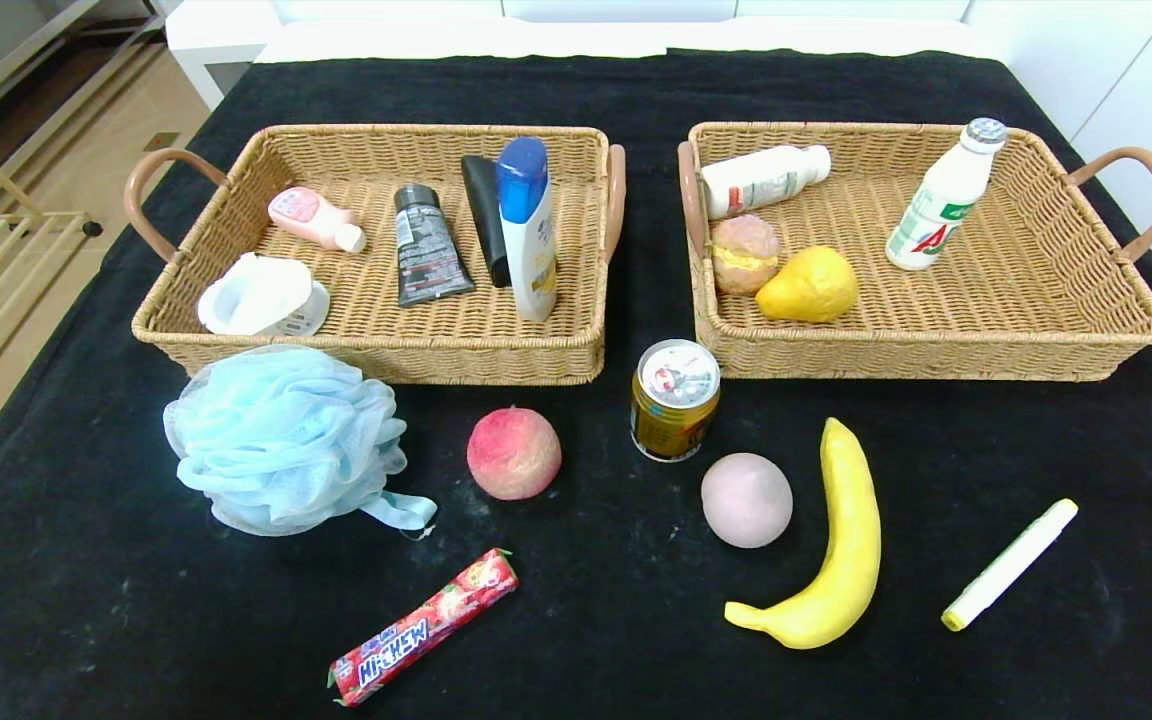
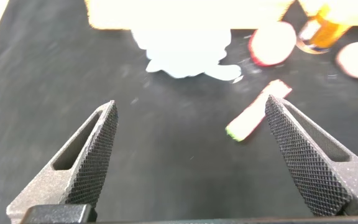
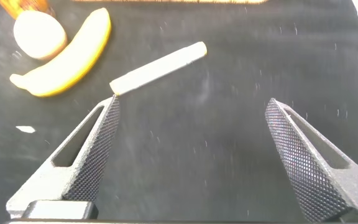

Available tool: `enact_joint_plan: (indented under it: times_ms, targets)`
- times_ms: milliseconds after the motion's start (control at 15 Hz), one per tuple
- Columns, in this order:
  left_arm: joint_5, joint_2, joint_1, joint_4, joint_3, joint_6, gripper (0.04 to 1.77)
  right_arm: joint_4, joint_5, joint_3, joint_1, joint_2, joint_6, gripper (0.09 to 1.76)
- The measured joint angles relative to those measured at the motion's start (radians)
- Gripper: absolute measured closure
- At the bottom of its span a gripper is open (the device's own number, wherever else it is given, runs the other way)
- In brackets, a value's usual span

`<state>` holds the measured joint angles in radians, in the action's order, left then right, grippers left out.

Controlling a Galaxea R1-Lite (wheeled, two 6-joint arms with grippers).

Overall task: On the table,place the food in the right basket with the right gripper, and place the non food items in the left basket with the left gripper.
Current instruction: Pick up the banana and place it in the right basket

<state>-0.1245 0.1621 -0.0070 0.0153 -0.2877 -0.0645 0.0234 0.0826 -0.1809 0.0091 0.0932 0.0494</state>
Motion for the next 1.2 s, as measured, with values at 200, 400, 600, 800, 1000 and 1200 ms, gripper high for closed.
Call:
enact_joint_plan:
  times_ms: [200, 400, 600, 800, 1000, 1200]
  targets:
    - [-0.03, 0.137, -0.065, -0.001, -0.094, 0.056, 0.09, 0.0, 0.05, -0.117, 0.004, 0.127, -0.001, 0.14]
    - [-0.065, 0.294, -0.148, -0.001, -0.202, 0.081, 0.09, -0.004, 0.127, -0.246, 0.005, 0.26, -0.012, 0.14]
    - [-0.105, 0.461, -0.218, -0.001, -0.298, 0.118, 0.09, -0.003, 0.237, -0.344, 0.009, 0.398, -0.031, 0.14]
    - [-0.142, 0.621, -0.282, -0.051, -0.366, 0.138, 0.09, -0.021, 0.277, -0.397, 0.077, 0.54, -0.049, 0.14]
    - [-0.152, 0.744, -0.38, -0.099, -0.4, 0.142, 0.09, -0.097, 0.15, -0.41, 0.266, 0.666, -0.035, 0.14]
    - [-0.16, 0.848, -0.44, -0.16, -0.407, 0.144, 0.09, -0.21, 0.015, -0.415, 0.4, 0.785, -0.025, 0.14]
